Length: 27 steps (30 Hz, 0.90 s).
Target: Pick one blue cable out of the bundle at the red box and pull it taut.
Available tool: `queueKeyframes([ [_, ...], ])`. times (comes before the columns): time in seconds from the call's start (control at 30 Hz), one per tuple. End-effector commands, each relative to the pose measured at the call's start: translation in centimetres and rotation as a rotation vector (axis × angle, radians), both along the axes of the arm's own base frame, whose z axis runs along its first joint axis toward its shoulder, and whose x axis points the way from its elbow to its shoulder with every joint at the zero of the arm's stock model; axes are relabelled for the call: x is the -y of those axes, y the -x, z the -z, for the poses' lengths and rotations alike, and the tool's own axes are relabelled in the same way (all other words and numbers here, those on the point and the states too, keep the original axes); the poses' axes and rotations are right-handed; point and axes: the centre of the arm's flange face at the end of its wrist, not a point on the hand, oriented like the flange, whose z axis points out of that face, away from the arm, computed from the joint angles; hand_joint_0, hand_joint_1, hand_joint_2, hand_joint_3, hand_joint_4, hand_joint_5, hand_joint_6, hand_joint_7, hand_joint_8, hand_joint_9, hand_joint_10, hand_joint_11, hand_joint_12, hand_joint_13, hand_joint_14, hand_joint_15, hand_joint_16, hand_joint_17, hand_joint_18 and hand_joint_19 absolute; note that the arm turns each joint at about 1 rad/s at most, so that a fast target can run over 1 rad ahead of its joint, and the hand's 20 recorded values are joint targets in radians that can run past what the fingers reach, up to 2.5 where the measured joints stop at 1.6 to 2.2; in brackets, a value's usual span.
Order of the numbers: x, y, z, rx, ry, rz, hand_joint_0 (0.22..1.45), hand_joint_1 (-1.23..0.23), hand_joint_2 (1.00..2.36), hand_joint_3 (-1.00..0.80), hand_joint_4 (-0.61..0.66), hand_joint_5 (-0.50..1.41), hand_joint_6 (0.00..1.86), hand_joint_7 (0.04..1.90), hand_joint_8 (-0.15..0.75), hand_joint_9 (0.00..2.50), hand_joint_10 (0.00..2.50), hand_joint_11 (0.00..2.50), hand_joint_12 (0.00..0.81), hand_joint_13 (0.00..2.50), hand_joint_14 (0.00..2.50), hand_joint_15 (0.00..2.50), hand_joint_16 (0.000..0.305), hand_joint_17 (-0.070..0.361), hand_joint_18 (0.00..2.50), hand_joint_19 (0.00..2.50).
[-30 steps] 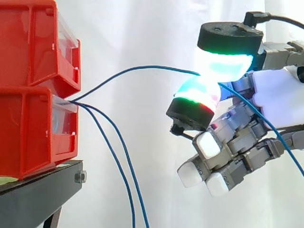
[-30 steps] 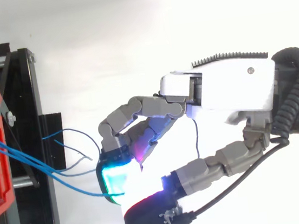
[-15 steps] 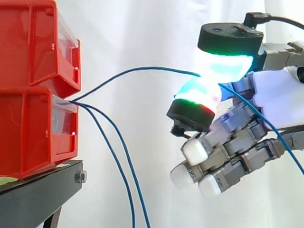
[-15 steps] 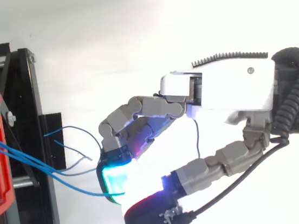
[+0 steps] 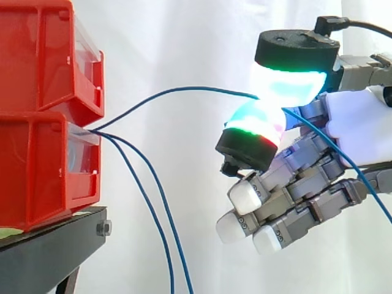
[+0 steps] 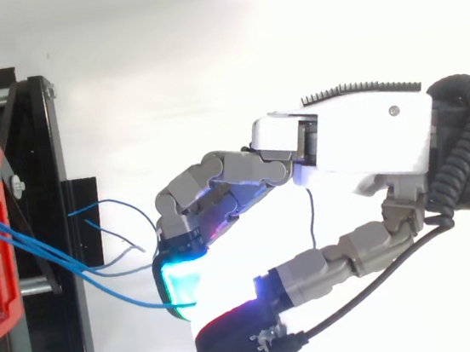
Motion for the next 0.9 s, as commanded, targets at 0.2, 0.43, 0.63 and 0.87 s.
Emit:
queueKeyframes([
  [0.2, 0.0, 0.0, 0.0, 0.0, 0.0, 0.0, 0.63, -0.9, 1.04, 0.05, -0.07, -0.1, 0.88, 1.38, 0.314, 0.65, 0.01, 0.33, 0.41, 0.43, 0.01, 0.22, 0.063, 0.142, 0.4, 0.2],
  [0.43, 0.0, 0.0, 0.0, 0.0, 0.0, 0.0, 0.63, -0.9, 1.02, 0.06, -0.07, -0.1, 0.88, 1.38, 0.315, 0.65, 0.01, 0.33, 0.409, 0.43, 0.01, 0.21, 0.063, 0.141, 0.4, 0.22],
  [0.63, 0.0, 0.0, 0.0, 0.0, 0.0, 0.0, 0.63, -0.9, 1.03, 0.05, -0.07, -0.1, 0.88, 1.38, 0.316, 0.66, 0.01, 0.33, 0.407, 0.44, 0.01, 0.21, 0.063, 0.141, 0.41, 0.21],
  [0.87, 0.0, 0.0, 0.0, 0.0, 0.0, 0.0, 0.63, -0.9, 1.03, 0.06, -0.07, -0.1, 0.87, 1.38, 0.315, 0.66, 0.01, 0.34, 0.408, 0.44, 0.01, 0.21, 0.062, 0.14, 0.42, 0.22],
])
